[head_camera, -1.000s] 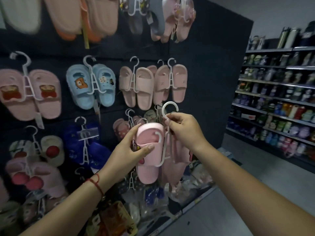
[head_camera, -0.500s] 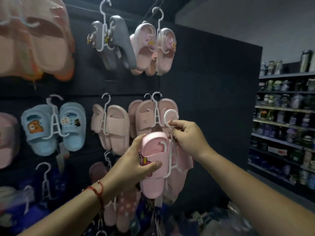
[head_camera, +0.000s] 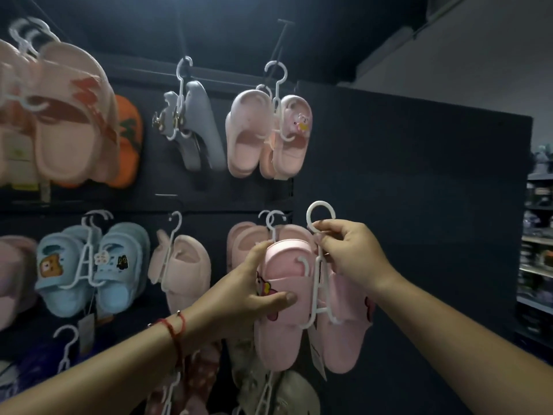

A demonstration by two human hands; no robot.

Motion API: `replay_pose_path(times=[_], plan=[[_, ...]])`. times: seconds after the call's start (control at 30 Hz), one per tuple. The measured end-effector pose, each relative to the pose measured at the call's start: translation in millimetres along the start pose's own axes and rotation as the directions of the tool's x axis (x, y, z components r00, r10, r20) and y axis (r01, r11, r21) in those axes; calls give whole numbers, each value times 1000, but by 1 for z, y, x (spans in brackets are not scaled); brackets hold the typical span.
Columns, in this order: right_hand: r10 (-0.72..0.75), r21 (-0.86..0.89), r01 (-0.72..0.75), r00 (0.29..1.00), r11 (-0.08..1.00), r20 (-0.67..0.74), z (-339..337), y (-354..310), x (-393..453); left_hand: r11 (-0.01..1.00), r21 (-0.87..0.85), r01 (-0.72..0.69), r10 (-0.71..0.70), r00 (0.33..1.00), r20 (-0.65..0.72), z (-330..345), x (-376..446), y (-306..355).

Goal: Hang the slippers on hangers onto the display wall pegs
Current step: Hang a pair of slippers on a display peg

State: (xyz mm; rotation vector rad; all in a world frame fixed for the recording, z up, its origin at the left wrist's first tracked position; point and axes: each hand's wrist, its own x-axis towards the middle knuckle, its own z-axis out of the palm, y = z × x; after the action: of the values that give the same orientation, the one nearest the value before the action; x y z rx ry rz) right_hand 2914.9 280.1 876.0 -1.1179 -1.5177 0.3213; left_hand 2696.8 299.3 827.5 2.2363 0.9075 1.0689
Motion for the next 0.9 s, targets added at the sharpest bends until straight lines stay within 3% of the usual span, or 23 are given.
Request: replay_pose_path(times=[0.2, 0.43, 0.63, 0.9], plan=[[-24, 177, 24, 1000, 984, 1, 0, -51, 31, 1000, -13, -16, 14, 987, -161, -36, 17, 24], [-95, 198, 70, 988, 978, 118, 37, -85, 27, 991, -127, 47, -63, 990, -126, -83, -21, 26], [-168, 258, 100, 951, 961, 259, 117, -102, 6, 976, -142, 165, -190, 964, -185, -129, -100, -6], [-186, 390, 7, 886, 921, 424, 271, -153, -88, 931, 73, 359, -318, 891, -324, -214, -274, -41]])
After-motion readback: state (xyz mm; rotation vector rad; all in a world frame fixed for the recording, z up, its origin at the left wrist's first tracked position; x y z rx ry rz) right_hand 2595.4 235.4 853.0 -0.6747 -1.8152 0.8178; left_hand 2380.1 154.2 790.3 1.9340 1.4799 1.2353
